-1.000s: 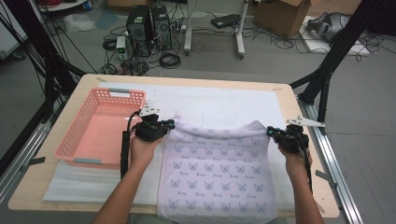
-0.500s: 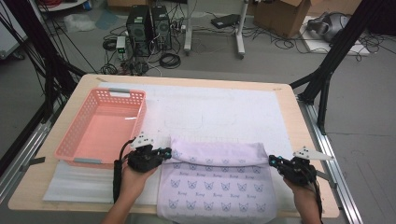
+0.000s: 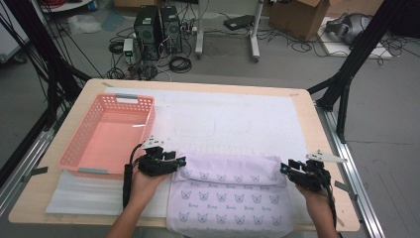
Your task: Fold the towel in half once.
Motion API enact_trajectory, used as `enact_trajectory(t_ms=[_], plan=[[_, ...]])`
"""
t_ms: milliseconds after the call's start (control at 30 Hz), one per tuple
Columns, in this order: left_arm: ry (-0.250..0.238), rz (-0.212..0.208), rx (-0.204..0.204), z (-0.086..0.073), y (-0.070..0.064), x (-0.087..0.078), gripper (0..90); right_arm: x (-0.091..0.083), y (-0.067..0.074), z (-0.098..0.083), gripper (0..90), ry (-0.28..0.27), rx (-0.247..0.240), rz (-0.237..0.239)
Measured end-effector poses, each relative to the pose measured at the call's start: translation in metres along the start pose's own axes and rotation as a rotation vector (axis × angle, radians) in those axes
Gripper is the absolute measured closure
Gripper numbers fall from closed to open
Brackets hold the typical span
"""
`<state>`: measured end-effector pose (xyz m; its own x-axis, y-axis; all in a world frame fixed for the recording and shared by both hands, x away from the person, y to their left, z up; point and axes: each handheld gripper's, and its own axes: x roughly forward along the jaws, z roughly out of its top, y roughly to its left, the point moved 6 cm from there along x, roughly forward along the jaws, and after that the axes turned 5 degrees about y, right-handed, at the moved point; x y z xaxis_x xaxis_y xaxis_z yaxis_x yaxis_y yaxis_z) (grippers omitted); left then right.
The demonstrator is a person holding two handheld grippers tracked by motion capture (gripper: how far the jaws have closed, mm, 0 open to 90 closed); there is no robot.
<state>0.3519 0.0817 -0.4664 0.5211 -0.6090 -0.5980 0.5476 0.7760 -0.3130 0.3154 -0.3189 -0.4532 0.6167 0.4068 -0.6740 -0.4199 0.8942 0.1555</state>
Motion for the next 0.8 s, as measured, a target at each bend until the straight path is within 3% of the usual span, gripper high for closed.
enact_trajectory(t_ms=[133, 200, 267, 300, 367, 467, 567, 633, 700, 800], plan=[[0.042, 0.017, -0.027, -0.001, 0.006, 0.016, 47.8, 0.024, -0.004, 0.01, 55.0, 0.074, -0.006, -0.032], [0.07, 0.015, -0.018, -0.004, 0.005, 0.022, 57.3, 0.035, -0.004, 0.011, 56.0, 0.108, -0.006, -0.037], [0.071, 0.037, 0.019, -0.004, 0.001, 0.022, 77.3, 0.042, -0.003, 0.01, 71.6, 0.137, -0.033, -0.038], [0.056, 0.045, 0.032, -0.004, 0.0, 0.021, 80.5, 0.043, -0.003, 0.01, 79.3, 0.135, -0.05, -0.031], [0.039, 0.05, 0.053, -0.002, -0.002, 0.017, 82.2, 0.042, -0.001, 0.01, 85.8, 0.122, -0.067, -0.027], [-0.016, 0.026, 0.047, -0.001, -0.003, 0.007, 82.3, 0.035, 0.001, 0.01, 86.1, 0.084, -0.089, -0.028], [-0.053, 0.011, 0.073, -0.001, -0.009, -0.002, 81.9, 0.023, 0.003, 0.007, 86.1, 0.04, -0.098, -0.02], [-0.068, -0.01, 0.082, -0.003, -0.014, -0.008, 81.4, 0.016, 0.005, 0.005, 86.1, 0.02, -0.108, -0.018], [-0.083, -0.04, 0.067, -0.004, -0.019, -0.015, 78.4, 0.008, 0.008, 0.004, 86.1, -0.003, -0.113, -0.011], [-0.106, -0.042, 0.09, -0.007, -0.024, -0.025, 78.3, -0.005, 0.014, 0.0, 86.0, -0.048, -0.113, 0.005]])
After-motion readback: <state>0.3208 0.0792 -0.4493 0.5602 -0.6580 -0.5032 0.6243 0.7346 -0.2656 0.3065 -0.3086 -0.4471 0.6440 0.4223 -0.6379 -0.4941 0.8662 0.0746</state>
